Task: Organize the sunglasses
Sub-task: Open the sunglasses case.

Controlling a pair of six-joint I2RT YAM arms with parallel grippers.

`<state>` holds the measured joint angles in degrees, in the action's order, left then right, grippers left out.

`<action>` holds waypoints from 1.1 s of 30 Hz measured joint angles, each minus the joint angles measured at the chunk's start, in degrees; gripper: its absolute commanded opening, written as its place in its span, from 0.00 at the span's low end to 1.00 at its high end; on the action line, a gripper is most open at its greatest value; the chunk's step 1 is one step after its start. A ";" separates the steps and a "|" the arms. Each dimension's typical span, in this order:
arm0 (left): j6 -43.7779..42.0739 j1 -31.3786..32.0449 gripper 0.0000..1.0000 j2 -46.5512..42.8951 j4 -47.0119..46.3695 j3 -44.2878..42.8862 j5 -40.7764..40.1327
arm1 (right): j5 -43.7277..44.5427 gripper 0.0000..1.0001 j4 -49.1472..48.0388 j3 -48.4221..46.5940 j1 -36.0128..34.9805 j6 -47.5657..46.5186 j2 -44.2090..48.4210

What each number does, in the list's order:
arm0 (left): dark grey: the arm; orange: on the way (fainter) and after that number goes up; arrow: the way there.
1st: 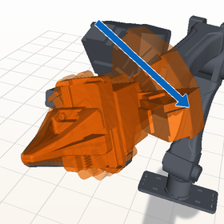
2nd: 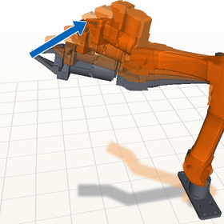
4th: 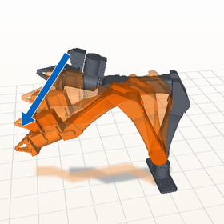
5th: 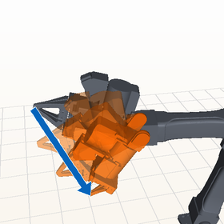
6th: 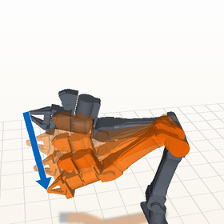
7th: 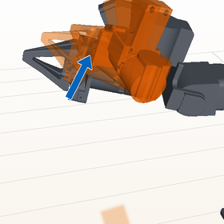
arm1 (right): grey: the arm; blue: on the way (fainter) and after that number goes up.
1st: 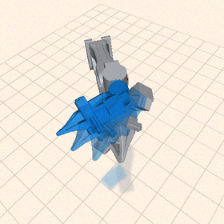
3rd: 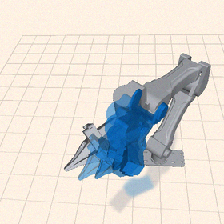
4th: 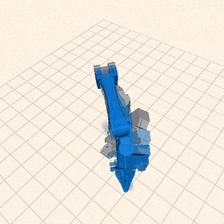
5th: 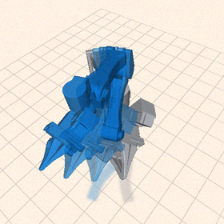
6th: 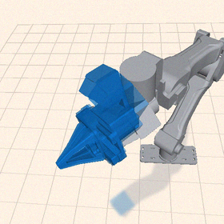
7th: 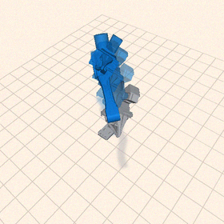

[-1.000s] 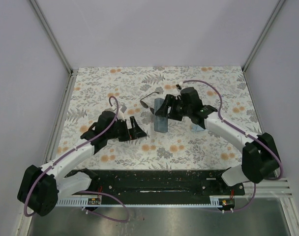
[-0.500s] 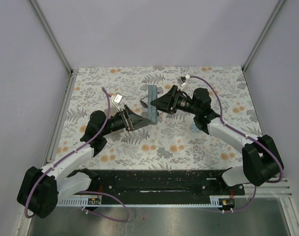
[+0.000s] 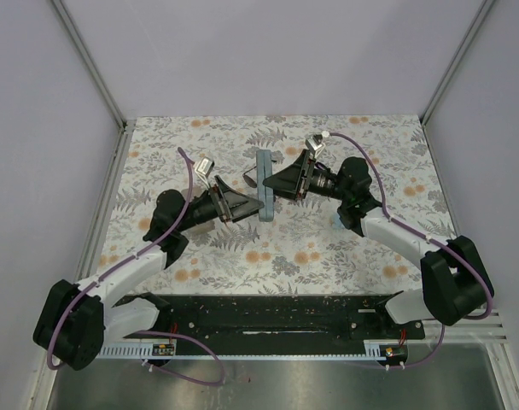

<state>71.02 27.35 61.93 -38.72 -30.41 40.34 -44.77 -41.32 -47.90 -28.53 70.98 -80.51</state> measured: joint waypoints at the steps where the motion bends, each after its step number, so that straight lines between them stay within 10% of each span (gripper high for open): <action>1: 0.26 0.00 0.99 0.44 -0.50 -0.02 0.07 | -0.17 0.57 -0.02 0.22 0.00 0.13 0.00; 16: 2.51 0.35 0.94 4.44 -3.87 -0.79 1.92 | -1.03 0.56 -0.09 1.05 0.00 0.26 0.00; 24: 3.02 0.57 0.56 6.10 -4.87 -2.25 2.99 | -1.16 0.54 -0.52 1.66 0.00 -0.35 -0.02; 33: 0.00 0.57 0.40 6.71 -1.38 -2.25 3.41 | 1.70 0.53 9.22 1.64 0.04 -7.80 2.75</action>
<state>71.02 27.92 68.64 -40.10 -32.67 43.75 -43.07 -32.10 -46.26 -28.49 63.18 -77.76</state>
